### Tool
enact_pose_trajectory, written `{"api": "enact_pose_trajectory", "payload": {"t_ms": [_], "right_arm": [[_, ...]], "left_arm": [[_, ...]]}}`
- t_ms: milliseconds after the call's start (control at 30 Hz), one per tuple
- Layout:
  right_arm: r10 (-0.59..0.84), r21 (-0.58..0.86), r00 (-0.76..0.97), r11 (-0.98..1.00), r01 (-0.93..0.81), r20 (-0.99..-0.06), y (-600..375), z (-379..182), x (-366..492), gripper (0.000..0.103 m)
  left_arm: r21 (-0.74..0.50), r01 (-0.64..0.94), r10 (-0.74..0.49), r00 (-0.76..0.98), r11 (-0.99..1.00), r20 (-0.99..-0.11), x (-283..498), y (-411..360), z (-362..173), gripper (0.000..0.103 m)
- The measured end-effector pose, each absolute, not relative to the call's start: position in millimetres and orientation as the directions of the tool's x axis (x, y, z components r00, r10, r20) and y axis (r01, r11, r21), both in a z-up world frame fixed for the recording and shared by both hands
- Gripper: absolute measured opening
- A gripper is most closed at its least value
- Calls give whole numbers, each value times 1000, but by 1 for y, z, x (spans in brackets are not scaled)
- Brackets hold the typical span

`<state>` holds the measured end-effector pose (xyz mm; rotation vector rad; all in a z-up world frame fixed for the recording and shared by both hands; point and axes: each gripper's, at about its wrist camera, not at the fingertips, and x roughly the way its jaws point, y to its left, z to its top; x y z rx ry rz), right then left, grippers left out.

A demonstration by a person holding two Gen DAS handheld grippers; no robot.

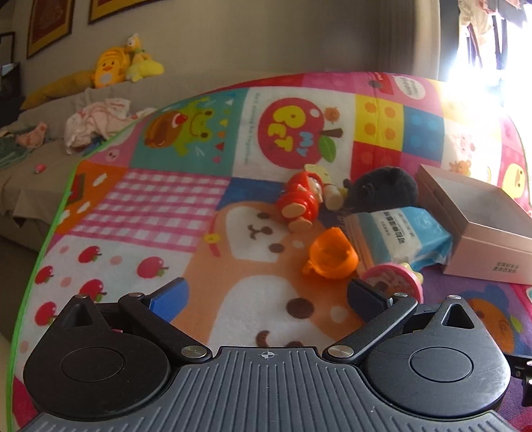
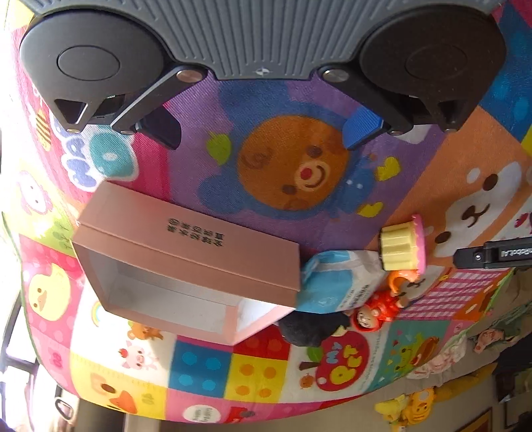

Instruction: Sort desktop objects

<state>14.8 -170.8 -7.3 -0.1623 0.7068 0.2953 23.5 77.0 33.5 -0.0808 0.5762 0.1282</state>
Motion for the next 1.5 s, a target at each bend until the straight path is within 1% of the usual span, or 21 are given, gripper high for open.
{"api": "enact_pose_trajectory", "payload": {"t_ms": [100, 167, 200, 233, 267, 333, 367, 400, 433, 533, 733, 867, 933, 1033, 1067, 1133, 1200, 1233, 1267, 1400, 1500], "right_arm": [[283, -134, 783, 898, -419, -554, -133, 8, 8, 101], [303, -189, 797, 870, -455, -523, -107, 11, 12, 88], [314, -193, 789, 860, -471, -528, -96, 10, 18, 84], [319, -186, 778, 857, -480, -541, -88, 9, 24, 75], [324, -168, 761, 856, -488, -562, -80, 6, 33, 70], [340, -121, 739, 862, -492, -582, -72, 0, 44, 67], [350, -98, 726, 863, -496, -592, -71, -2, 49, 62], [362, -68, 707, 863, -500, -607, -71, -4, 54, 56], [376, -29, 689, 866, -499, -619, -74, -5, 57, 46], [464, 149, 624, 860, -488, -629, -100, 0, 61, 45], [565, 424, 514, 825, -373, -645, -177, 6, 54, 42], [581, 490, 503, 813, -315, -640, -218, 0, 42, 42], [564, 497, 526, 822, -279, -637, -234, -2, 38, 43], [515, 486, 590, 845, -224, -623, -253, -2, 36, 50], [503, 487, 605, 848, -208, -617, -258, -2, 36, 53], [449, 456, 648, 873, -172, -616, -267, -2, 35, 56], [401, 417, 686, 896, -156, -607, -272, -1, 31, 63], [378, 401, 709, 904, -146, -595, -275, 0, 28, 73], [351, 381, 736, 915, -136, -579, -278, 1, 24, 81], [210, 264, 833, 961, -79, -512, -290, 4, 6, 88], [164, 264, 859, 964, -35, -484, -301, 0, 0, 96]], "left_arm": [[-52, -180, 124, 831, 982, -543, 24, 96, 37, 103], [-82, -203, 127, 831, 976, -542, 24, 107, 38, 103], [-96, -212, 128, 831, 973, -542, 23, 110, 37, 103], [-106, -220, 130, 832, 970, -540, 21, 113, 37, 103], [-114, -226, 131, 833, 968, -538, 20, 115, 37, 103], [-122, -226, 127, 834, 966, -538, 17, 117, 36, 103], [-125, -222, 122, 835, 967, -537, 16, 117, 36, 103], [-127, -217, 118, 837, 968, -535, 15, 117, 36, 103], [-128, -212, 112, 838, 969, -534, 14, 116, 36, 103], [-132, -193, 95, 841, 972, -533, 13, 113, 34, 103], [-148, -111, 14, 843, 983, -538, 13, 97, 31, 103], [-141, -45, -39, 839, 989, -543, 14, 79, 30, 103], [-137, -21, -58, 834, 990, -549, 15, 71, 29, 103], [-129, 2, -74, 824, 992, -561, 17, 60, 27, 103], [-124, 9, -78, 822, 992, -564, 17, 57, 27, 103], [-111, 22, -81, 819, 994, -568, 17, 51, 26, 103], [-98, 30, -81, 816, 995, -572, 18, 47, 26, 103], [-89, 37, -81, 816, 995, -573, 18, 45, 27, 103], [-77, 44, -80, 818, 996, -569, 19, 43, 28, 103], [18, 84, -63, 857, 996, -512, 23, 29, 37, 103], [115, 149, -79, 883, 982, -463, 33, 11, 42, 103]]}}
